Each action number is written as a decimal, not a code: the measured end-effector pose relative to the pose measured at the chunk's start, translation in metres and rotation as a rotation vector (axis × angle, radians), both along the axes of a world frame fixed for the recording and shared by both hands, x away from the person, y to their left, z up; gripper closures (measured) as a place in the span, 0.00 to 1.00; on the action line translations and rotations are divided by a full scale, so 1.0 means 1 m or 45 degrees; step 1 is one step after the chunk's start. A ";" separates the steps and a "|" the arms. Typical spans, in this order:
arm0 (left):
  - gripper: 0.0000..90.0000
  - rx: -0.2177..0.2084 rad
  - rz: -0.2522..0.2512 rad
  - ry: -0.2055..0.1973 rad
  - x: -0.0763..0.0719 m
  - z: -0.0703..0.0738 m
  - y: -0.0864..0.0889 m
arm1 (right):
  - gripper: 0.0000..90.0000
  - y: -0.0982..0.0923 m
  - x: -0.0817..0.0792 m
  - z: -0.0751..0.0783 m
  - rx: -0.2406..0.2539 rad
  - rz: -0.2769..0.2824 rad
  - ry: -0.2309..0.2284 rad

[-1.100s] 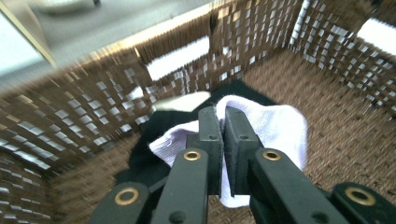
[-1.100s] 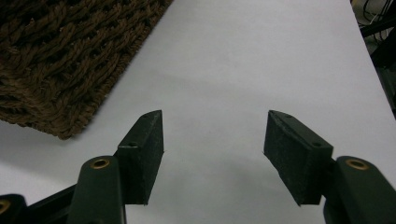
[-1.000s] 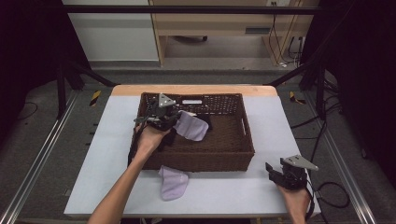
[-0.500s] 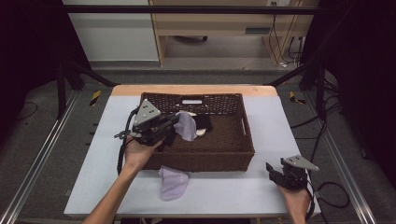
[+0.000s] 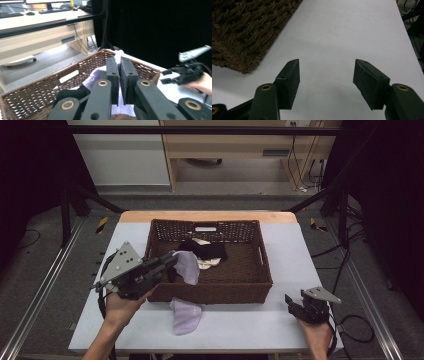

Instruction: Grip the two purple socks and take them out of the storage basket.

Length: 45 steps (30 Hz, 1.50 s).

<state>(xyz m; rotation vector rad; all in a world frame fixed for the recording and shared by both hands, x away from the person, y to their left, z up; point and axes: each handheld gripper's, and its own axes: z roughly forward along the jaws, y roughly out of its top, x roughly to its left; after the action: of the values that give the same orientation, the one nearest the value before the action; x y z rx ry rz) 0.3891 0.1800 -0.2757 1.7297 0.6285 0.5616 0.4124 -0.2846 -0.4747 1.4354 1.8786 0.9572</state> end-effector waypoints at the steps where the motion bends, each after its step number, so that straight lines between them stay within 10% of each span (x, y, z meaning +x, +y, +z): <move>1: 0.95 0.008 -0.012 -0.006 -0.005 -0.001 0.001 | 0.42 0.000 0.000 0.000 0.000 0.002 -0.001; 11: 0.95 0.038 -0.097 0.055 -0.035 -0.028 0.001 | 0.42 0.001 -0.001 0.000 -0.002 0.002 -0.002; 29: 0.94 0.236 -0.011 0.411 0.003 -0.143 -0.015 | 0.42 0.002 0.000 -0.001 -0.008 0.010 0.010; 35: 0.91 0.297 0.048 0.445 0.010 -0.164 -0.017 | 0.42 0.003 0.001 -0.003 -0.013 0.016 0.018; 45: 0.49 0.260 0.196 0.362 0.004 -0.157 0.004 | 0.41 0.004 0.000 -0.003 -0.009 0.018 0.020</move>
<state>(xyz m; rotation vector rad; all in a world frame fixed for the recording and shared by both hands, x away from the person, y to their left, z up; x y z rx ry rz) 0.3935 0.1843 -0.4330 1.9838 0.9381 0.5037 0.4125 -0.2810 -0.4774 1.4313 1.9037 0.9480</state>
